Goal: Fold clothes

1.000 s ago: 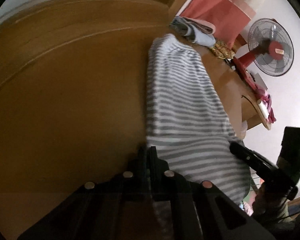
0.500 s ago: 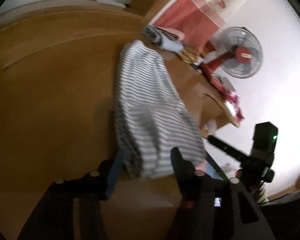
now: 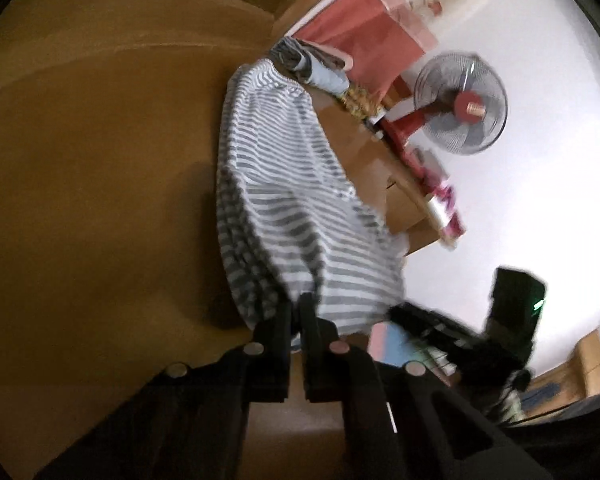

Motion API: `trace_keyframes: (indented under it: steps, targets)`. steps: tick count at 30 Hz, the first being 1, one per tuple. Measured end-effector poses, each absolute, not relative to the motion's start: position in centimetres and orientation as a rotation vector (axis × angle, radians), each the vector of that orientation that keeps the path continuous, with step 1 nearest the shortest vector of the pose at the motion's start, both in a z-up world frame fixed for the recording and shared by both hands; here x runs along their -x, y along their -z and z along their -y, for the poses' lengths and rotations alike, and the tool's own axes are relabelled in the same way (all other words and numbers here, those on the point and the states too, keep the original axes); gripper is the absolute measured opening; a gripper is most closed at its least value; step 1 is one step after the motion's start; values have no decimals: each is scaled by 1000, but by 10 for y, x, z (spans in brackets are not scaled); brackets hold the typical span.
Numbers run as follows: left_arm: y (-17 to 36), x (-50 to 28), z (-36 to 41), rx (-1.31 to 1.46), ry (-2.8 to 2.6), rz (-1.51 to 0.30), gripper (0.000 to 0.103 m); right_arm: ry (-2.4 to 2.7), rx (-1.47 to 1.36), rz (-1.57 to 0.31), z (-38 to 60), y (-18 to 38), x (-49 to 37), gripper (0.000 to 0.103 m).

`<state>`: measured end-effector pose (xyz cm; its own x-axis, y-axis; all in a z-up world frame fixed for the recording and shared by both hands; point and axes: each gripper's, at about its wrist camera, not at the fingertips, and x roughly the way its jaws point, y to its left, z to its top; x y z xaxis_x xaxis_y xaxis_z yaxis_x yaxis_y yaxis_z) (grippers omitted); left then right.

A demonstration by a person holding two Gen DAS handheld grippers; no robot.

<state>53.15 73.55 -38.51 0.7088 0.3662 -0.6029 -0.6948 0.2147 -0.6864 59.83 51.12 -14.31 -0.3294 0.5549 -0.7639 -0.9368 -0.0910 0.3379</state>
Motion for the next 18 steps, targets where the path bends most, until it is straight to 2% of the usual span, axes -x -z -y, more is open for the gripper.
trace_keyframes:
  steps: [7, 8, 10, 13, 18]
  targets:
    - [388, -536, -738, 1155, -766, -352, 3, -1681, 570, -973, -517, 150, -594, 38]
    - [386, -536, -736, 1138, -801, -361, 3, -1682, 572, -967, -518, 151, -594, 34]
    - [375, -543, -735, 1052, -900, -455, 3, -1682, 566, -913, -516, 145, -591, 14]
    - [359, -540, -735, 988, -940, -502, 1, -1683, 555, -798, -509, 128, -587, 11]
    - [350, -530, -727, 922, -1037, -569, 0, -1638, 577, -793, -509, 133, -594, 10]
